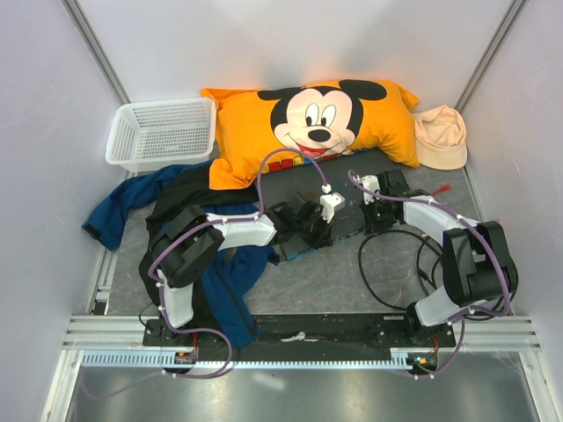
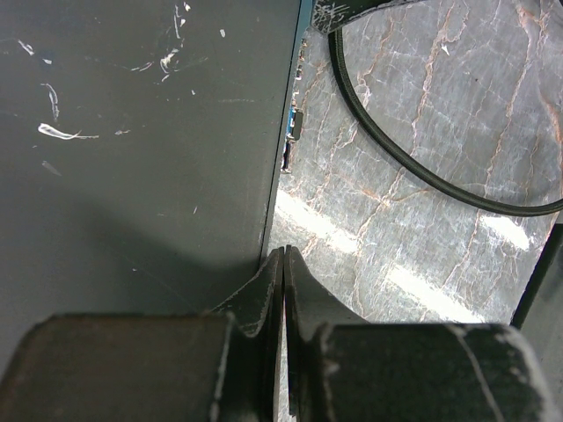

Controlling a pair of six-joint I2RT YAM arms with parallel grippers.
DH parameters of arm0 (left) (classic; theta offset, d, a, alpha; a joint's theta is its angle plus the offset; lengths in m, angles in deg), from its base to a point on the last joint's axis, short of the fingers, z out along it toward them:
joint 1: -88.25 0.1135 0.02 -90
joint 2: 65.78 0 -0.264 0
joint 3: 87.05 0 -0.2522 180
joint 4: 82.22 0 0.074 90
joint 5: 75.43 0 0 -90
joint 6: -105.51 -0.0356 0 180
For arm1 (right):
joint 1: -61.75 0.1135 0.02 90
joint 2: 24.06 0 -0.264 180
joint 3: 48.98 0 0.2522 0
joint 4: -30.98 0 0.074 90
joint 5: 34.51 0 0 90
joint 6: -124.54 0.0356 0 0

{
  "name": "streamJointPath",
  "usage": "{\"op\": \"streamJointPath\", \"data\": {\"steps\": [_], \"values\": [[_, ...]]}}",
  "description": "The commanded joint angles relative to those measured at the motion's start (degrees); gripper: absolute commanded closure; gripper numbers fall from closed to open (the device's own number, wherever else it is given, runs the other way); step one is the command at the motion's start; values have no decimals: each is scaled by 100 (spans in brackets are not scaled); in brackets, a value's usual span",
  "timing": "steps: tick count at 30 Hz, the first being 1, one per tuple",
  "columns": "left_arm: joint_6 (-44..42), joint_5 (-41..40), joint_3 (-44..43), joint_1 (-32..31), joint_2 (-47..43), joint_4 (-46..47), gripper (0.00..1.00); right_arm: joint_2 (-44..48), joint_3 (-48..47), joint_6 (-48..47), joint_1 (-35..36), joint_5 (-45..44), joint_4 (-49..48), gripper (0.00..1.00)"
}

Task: Pull the plug from the switch port
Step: Pull the plug from the switch port, then place the plug at the center of the board.

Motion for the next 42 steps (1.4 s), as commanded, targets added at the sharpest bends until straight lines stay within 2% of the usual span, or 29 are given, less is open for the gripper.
{"op": "streamJointPath", "data": {"steps": [1,4,6,11,14,17,23,30,39,42], "values": [[-47,-1110,119,455,-97,-49,93,-2,-159,-1154,191,-166,946,100],[-47,-1110,119,455,-62,3,93,-256,-37,-2180,157,-271,2036,100],[-47,-1110,119,455,-45,38,93,-82,428,-2534,121,-762,1978,99],[-47,-1172,67,455,34,91,92,533,1307,-2905,25,-1052,2057,100],[-21,-1260,5,455,105,109,92,815,1388,-3046,-186,-1080,2091,99],[32,-1242,-65,455,175,118,92,658,1265,-3247,-511,-1019,2416,99],[208,-1277,-223,447,324,153,92,244,510,-2827,-1074,-816,3032,99],[682,-1532,-566,420,675,258,92,288,368,-1983,-1311,-1071,3717,99],[1034,-1515,-909,412,887,232,93,674,421,-2017,-1460,-1459,4165,100],[1008,-1489,-874,394,791,232,93,1227,132,-2114,-1575,-1239,4219,99]]}}
